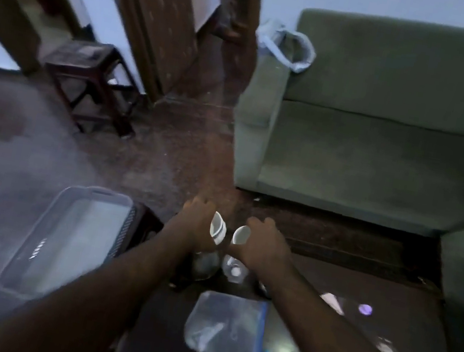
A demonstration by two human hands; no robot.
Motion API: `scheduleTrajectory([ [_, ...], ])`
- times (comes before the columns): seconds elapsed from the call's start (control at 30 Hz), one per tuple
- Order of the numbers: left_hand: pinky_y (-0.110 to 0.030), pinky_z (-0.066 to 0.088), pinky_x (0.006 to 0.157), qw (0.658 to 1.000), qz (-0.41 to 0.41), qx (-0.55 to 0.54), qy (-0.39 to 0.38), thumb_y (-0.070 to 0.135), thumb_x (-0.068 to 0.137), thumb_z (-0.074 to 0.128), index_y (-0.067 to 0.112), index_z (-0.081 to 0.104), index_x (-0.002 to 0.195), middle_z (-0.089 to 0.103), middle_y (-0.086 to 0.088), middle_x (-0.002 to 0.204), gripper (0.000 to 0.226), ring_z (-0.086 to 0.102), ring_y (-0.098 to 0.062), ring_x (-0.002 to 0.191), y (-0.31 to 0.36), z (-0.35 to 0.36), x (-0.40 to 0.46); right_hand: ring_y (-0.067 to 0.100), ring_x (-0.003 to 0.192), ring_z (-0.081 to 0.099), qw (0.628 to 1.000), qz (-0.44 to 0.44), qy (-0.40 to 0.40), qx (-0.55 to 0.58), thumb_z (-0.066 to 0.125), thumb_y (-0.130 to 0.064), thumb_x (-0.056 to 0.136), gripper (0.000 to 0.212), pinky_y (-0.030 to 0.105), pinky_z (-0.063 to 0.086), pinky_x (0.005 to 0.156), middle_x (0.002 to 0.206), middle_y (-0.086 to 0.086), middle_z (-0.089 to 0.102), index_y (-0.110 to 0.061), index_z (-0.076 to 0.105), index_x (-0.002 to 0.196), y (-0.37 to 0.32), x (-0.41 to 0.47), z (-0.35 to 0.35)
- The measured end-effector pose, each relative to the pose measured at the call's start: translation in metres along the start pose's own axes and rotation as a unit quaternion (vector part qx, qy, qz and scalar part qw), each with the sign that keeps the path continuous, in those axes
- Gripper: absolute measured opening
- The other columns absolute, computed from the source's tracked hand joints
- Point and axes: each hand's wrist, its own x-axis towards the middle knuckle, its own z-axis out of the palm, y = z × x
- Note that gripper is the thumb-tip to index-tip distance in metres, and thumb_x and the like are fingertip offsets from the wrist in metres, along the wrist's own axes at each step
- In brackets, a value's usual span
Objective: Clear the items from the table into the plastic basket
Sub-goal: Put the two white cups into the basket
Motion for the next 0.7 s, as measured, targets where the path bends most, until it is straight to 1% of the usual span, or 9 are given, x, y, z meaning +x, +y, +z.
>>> scheduleTrajectory([
  [0.1, -0.041, 0.049, 0.090, 0.999, -0.053, -0.006, -0.012, 0.041, 0.067, 0.080, 0.010, 0.052, 0.110, 0.051, -0.014, 0.119, 0.061, 0.054, -0.036, 0.110, -0.097, -0.015, -0.031, 0.035, 0.108, 0.060, 0.999, -0.032, -0.030, 0.002, 0.076, -0.053, 0.065, 0.064, 0.040, 0.051, 0.088, 0.117, 0.012, 0.052, -0.020, 0.056, 0.116, -0.085, 0.009, 0.060],
  [0.13, -0.043, 0.050, 0.090, 0.998, -0.062, -0.003, -0.011, 0.041, 0.067, 0.081, 0.010, 0.052, 0.111, 0.051, -0.014, 0.120, 0.061, 0.054, -0.036, 0.110, -0.118, -0.018, -0.038, 0.034, 0.109, 0.060, 0.999, -0.035, -0.032, 0.004, 0.075, -0.050, 0.066, 0.062, 0.039, 0.051, 0.089, 0.118, 0.011, 0.053, -0.020, 0.057, 0.117, -0.103, 0.011, 0.075],
  [0.23, -0.046, 0.052, 0.088, 0.994, -0.108, 0.008, -0.026, 0.035, 0.066, 0.080, 0.014, 0.052, 0.120, 0.048, -0.011, 0.123, 0.064, 0.052, -0.034, 0.114, -0.200, -0.024, -0.064, 0.034, 0.108, 0.060, 0.998, -0.047, -0.047, 0.007, 0.072, -0.046, 0.067, 0.054, 0.038, 0.049, 0.085, 0.119, 0.011, 0.052, -0.020, 0.057, 0.112, -0.167, 0.019, 0.135],
  [0.3, -0.049, 0.053, 0.085, 0.989, -0.142, -0.001, -0.046, 0.026, 0.062, 0.082, 0.017, 0.051, 0.123, 0.045, -0.009, 0.124, 0.069, 0.048, -0.032, 0.114, -0.252, -0.022, -0.079, 0.036, 0.109, 0.059, 0.997, -0.050, -0.065, 0.008, 0.073, -0.048, 0.068, 0.055, 0.041, 0.050, 0.085, 0.120, 0.010, 0.048, -0.020, 0.056, 0.112, -0.206, 0.026, 0.175],
  [0.33, -0.051, 0.053, 0.086, 0.986, -0.155, -0.009, -0.054, 0.023, 0.060, 0.082, 0.017, 0.051, 0.124, 0.044, -0.008, 0.124, 0.071, 0.047, -0.032, 0.114, -0.275, -0.019, -0.086, 0.036, 0.108, 0.058, 0.996, -0.053, -0.071, 0.005, 0.073, -0.049, 0.068, 0.056, 0.042, 0.050, 0.085, 0.120, 0.010, 0.046, -0.020, 0.056, 0.113, -0.222, 0.029, 0.193],
  [0.4, -0.052, 0.052, 0.091, 0.983, -0.170, -0.025, -0.061, 0.021, 0.060, 0.082, 0.016, 0.051, 0.126, 0.044, -0.010, 0.125, 0.073, 0.047, -0.033, 0.115, -0.314, -0.009, -0.096, 0.036, 0.106, 0.058, 0.995, -0.066, -0.072, -0.004, 0.074, -0.050, 0.067, 0.059, 0.044, 0.052, 0.083, 0.119, 0.008, 0.043, -0.021, 0.053, 0.115, -0.247, 0.034, 0.227],
  [0.5, -0.044, 0.048, 0.097, 0.980, -0.185, -0.037, -0.061, 0.021, 0.061, 0.082, 0.012, 0.052, 0.128, 0.046, -0.014, 0.127, 0.074, 0.050, -0.035, 0.116, -0.367, 0.014, -0.109, 0.036, 0.104, 0.058, 0.994, -0.088, -0.067, -0.020, 0.073, -0.049, 0.067, 0.059, 0.042, 0.052, 0.079, 0.115, 0.007, 0.044, -0.022, 0.051, 0.115, -0.276, 0.042, 0.276],
  [0.63, -0.038, 0.047, 0.095, 0.980, -0.178, -0.027, -0.083, 0.024, 0.063, 0.081, 0.013, 0.053, 0.128, 0.049, -0.014, 0.127, 0.071, 0.053, -0.034, 0.113, -0.404, 0.052, -0.123, 0.034, 0.103, 0.060, 0.992, -0.097, -0.054, -0.060, 0.070, -0.055, 0.070, 0.063, 0.038, 0.048, 0.071, 0.114, 0.007, 0.049, -0.017, 0.050, 0.118, -0.289, 0.041, 0.326],
  [0.7, -0.038, 0.045, 0.094, 0.982, -0.168, -0.010, -0.082, 0.026, 0.064, 0.080, 0.015, 0.054, 0.126, 0.051, -0.012, 0.127, 0.069, 0.054, -0.032, 0.111, -0.414, 0.068, -0.126, 0.033, 0.100, 0.062, 0.989, -0.107, -0.044, -0.090, 0.068, -0.057, 0.071, 0.063, 0.036, 0.046, 0.067, 0.112, 0.006, 0.051, -0.016, 0.050, 0.115, -0.290, 0.037, 0.346],
])
